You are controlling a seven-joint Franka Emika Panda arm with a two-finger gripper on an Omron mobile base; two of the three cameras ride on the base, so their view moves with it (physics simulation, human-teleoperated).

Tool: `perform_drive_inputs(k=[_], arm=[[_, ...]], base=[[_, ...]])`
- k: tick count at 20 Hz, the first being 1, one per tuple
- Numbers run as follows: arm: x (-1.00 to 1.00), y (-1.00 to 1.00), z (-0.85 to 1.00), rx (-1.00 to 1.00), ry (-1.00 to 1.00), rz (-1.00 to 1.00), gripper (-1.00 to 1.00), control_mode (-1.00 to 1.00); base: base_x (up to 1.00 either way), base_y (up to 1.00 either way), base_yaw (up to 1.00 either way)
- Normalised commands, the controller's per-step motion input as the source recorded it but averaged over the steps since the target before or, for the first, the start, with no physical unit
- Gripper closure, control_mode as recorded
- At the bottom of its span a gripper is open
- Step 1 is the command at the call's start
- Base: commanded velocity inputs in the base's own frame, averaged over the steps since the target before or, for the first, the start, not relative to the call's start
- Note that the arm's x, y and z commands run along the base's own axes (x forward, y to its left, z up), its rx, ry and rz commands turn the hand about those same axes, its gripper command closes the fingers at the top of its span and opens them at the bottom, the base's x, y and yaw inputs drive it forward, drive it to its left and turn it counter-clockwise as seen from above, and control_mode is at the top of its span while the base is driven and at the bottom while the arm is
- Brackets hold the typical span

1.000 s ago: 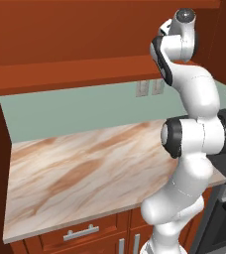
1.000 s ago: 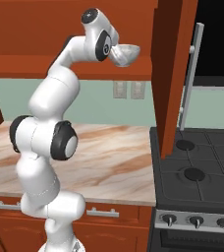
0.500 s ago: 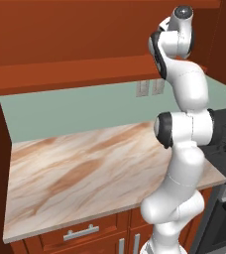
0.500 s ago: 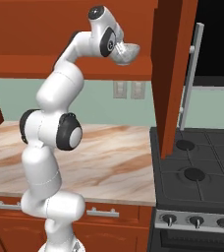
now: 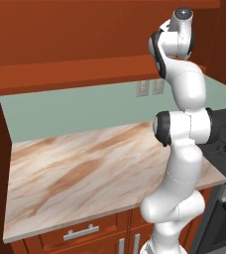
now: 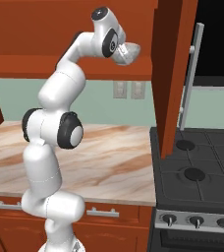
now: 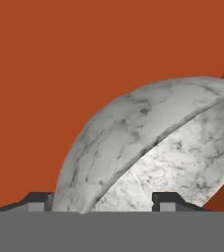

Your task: Take the smaller bowl and place it next to the appetizer plate on the dining counter , and place the larger bowl next to the plate with cooked food.

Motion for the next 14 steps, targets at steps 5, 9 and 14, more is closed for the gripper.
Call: perform_drive_inputs(k=[5, 9, 14], arm=[[0.08, 0.00, -0.07, 0.00, 0.02, 0.00, 1.00, -1.00], [0.00, 0.00, 0.00, 0.00, 0.00, 0.00, 1.00, -1.00], [-0.17, 0.01, -0.11, 0.00, 0.02, 0.00, 1.00, -1.00]], base=[[0.00, 0.00, 0.00], [0.00, 0.00, 0.00], [0.00, 0.00, 0.00]])
